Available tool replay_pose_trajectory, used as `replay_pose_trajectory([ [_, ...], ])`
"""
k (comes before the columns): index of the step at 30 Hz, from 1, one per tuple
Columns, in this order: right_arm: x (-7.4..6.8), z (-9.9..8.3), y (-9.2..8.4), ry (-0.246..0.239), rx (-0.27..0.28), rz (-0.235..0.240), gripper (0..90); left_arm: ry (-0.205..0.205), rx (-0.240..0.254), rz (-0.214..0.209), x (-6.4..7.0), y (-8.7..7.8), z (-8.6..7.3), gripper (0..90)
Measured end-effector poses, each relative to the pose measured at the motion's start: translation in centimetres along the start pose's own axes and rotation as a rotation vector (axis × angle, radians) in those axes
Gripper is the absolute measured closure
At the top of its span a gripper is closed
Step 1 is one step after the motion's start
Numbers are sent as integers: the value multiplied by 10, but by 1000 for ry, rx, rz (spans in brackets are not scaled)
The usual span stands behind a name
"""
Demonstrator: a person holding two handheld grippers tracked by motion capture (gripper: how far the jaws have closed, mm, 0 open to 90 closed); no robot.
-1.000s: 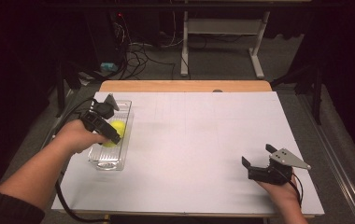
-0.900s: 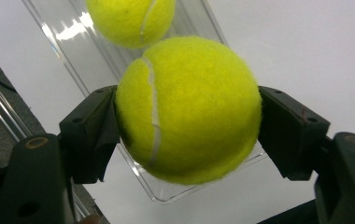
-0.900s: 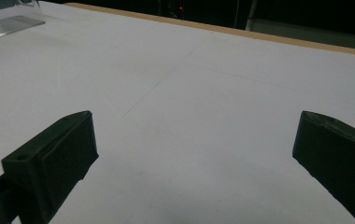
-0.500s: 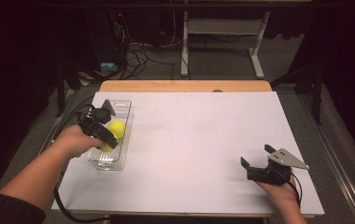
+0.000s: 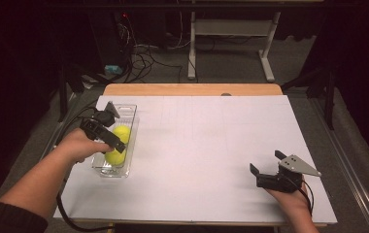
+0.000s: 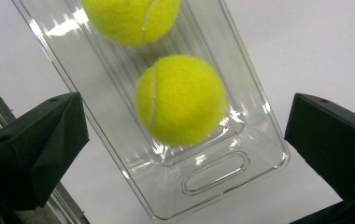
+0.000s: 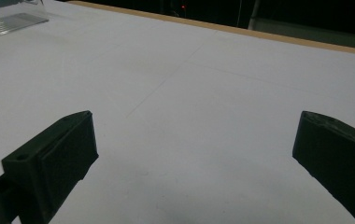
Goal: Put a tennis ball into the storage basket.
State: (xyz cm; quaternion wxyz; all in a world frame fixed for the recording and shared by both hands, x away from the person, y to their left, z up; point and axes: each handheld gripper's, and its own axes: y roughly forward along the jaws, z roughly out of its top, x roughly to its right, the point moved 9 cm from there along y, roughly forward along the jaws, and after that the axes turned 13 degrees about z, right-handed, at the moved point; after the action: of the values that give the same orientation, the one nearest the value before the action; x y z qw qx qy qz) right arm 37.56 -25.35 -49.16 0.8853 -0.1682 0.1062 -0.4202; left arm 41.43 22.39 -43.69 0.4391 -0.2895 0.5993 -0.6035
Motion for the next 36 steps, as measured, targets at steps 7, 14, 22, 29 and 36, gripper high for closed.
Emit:
replay_pose_trajectory([
  [7, 0, 0, 0, -1, 0, 0, 0, 23, 25, -17, 16, -4, 8, 5],
  [14, 0, 0, 0, 0, -1, 1, 0, 67, 44, -25, 43, -8, 24, 6],
  [22, -1, 1, 0, -4, 2, 3, 0, 139, 69, -58, 85, -12, 44, 6],
  [29, -1, 1, 0, -5, 3, 7, 0, 194, 96, -72, 117, -16, 57, 6],
  [36, -2, 1, 0, -2, 3, 10, 0, 212, 149, -91, 135, -16, 64, 6],
])
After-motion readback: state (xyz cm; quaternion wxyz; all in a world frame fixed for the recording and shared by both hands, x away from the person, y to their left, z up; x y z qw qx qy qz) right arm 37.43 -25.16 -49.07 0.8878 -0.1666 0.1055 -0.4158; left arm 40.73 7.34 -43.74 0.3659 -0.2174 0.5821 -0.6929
